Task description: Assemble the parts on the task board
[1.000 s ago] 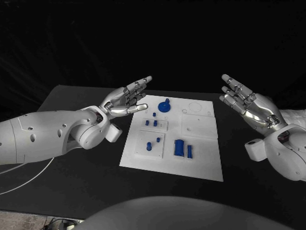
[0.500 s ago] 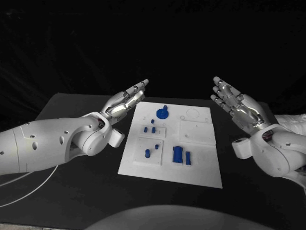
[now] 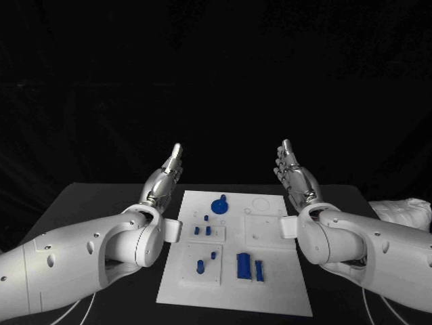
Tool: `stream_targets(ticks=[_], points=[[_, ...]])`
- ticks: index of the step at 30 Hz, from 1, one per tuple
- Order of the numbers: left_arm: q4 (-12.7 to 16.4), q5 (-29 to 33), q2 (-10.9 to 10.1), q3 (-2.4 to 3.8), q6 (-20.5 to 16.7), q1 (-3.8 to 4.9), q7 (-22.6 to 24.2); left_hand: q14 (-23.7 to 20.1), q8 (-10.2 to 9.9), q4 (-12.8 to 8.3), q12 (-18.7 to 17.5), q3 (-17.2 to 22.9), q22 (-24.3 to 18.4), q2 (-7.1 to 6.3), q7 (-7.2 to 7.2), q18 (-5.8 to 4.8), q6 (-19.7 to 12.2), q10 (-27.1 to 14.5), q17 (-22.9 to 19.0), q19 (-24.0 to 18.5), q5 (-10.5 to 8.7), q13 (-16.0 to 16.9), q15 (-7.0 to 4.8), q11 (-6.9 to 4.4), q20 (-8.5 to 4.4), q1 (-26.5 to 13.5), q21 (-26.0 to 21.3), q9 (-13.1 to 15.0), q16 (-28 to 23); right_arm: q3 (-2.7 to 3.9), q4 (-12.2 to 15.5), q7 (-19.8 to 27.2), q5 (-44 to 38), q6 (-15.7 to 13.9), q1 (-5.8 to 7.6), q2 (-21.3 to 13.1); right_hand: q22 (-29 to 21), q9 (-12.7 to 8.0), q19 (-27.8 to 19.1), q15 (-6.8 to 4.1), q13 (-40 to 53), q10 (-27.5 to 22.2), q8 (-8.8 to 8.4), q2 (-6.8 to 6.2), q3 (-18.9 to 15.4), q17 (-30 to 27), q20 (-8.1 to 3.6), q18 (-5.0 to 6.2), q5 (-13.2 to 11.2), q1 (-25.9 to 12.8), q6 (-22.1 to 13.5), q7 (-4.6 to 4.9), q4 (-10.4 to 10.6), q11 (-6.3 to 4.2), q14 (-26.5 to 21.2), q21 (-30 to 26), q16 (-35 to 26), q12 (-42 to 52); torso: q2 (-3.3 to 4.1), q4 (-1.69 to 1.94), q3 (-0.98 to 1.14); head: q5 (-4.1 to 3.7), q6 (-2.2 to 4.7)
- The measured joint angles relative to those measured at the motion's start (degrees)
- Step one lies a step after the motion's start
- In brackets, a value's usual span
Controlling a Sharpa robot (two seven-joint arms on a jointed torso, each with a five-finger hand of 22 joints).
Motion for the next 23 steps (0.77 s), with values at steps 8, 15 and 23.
stream_targets(ticks=[8,15,23], points=[[-0.04,3.16,0.62,0.66,-5.66,-0.46,-1.04,0.0,0.0,-3.84,-0.8,1.44,0.0,2.03,-0.04,-0.89,-3.37,0.2,0.0,0.01,0.0,-0.03,0.0,0.2,-1.03,-6.42,0.0,0.0,0.0,0.06,-0.21,-0.39,2.4,-2.97,-0.1,0.1,-0.04,-0.02,-0.02,0.0,0.01,0.0,-0.22,-0.24,2.42,0.01,-3.43,-0.89,-0.22,-6.4,-3.79,-0.1,-3.75,0.0,0.0,0.0,0.0,0.0,-0.32,0.53,-0.02,-0.83,1.65],[-0.05,4.16,0.62,0.67,-7.13,-0.47,-1.42,0.0,0.0,-4.86,-1.1,1.67,0.0,2.49,0.14,-0.9,-4.12,0.2,0.01,0.01,0.0,-0.04,0.0,0.2,-1.43,-10.46,0.0,-0.01,0.0,0.06,-0.22,-0.5,3.16,-3.84,-0.11,0.09,-0.05,-0.01,-0.02,0.0,0.01,0.0,-0.22,-0.28,3.02,-0.02,-4.45,-0.89,-0.22,-10.41,-4.94,-0.06,-4.82,0.0,0.0,0.0,0.0,0.0,-0.38,0.59,-0.03,-0.88,1.75],[-0.05,4.64,0.63,0.67,-7.79,-0.47,-1.6,0.0,0.0,-5.35,-1.1,1.84,0.0,2.77,0.14,-0.89,-4.53,0.2,0.01,0.01,0.0,-0.04,0.0,0.2,-1.43,-15.21,0.0,-0.01,0.0,0.06,-0.22,-0.58,3.51,-4.26,-0.11,0.09,-0.04,-0.01,-0.02,0.01,0.02,0.0,-0.22,-0.36,3.25,-0.03,-4.86,-0.88,-0.22,-15.88,-5.85,-0.07,-5.38,0.0,0.0,0.0,0.0,0.0,-0.4,0.62,-0.03,-0.88,1.75]])
